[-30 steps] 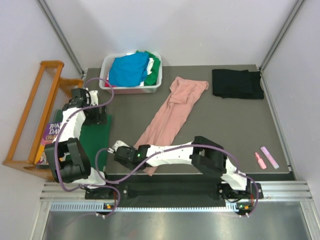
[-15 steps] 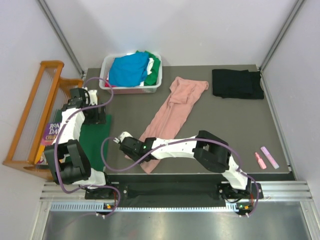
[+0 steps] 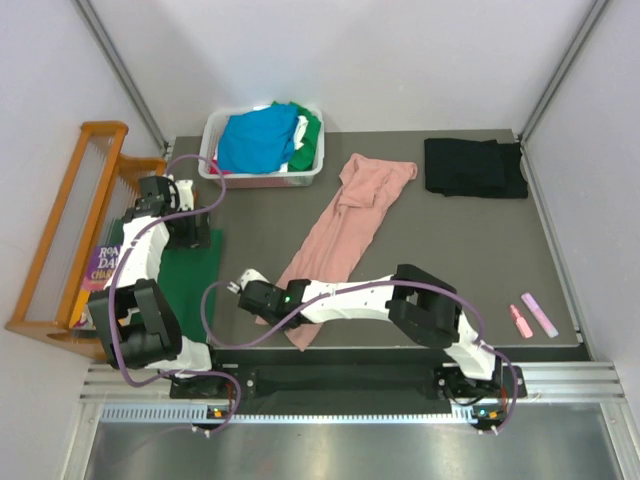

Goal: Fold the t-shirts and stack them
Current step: Fold the tshirt

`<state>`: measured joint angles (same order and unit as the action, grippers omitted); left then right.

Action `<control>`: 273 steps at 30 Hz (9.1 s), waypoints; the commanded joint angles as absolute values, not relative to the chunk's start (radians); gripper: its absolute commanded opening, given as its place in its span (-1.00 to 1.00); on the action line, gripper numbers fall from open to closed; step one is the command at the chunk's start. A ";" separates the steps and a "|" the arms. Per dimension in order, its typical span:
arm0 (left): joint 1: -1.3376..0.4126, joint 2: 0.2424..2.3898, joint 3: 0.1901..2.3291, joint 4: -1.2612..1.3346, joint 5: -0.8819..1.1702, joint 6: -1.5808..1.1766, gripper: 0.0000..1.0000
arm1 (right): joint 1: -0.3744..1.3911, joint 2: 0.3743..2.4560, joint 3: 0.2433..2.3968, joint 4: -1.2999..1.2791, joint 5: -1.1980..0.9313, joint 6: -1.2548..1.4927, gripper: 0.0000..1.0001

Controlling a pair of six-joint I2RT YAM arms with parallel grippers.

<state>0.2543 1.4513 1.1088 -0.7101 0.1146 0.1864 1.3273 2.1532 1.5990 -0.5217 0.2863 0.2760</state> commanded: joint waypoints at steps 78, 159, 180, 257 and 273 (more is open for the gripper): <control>0.259 1.462 1.175 -0.819 0.238 0.264 0.72 | 0.561 1.988 1.966 -0.836 0.096 0.168 0.24; -0.532 1.833 1.111 -0.638 0.466 0.152 -1.00 | 0.741 1.582 0.813 -0.238 -0.267 0.807 -0.61; -0.534 1.579 1.166 -1.207 0.595 0.491 -0.86 | 0.746 1.198 0.672 -0.509 -0.209 0.798 -1.00; -0.420 2.609 2.342 -0.985 0.274 0.032 0.55 | 0.525 1.365 0.842 -0.494 -0.488 0.666 0.96; -0.396 2.110 1.913 -0.951 0.443 0.106 0.60 | 0.514 1.376 0.862 -0.491 -0.520 0.635 0.95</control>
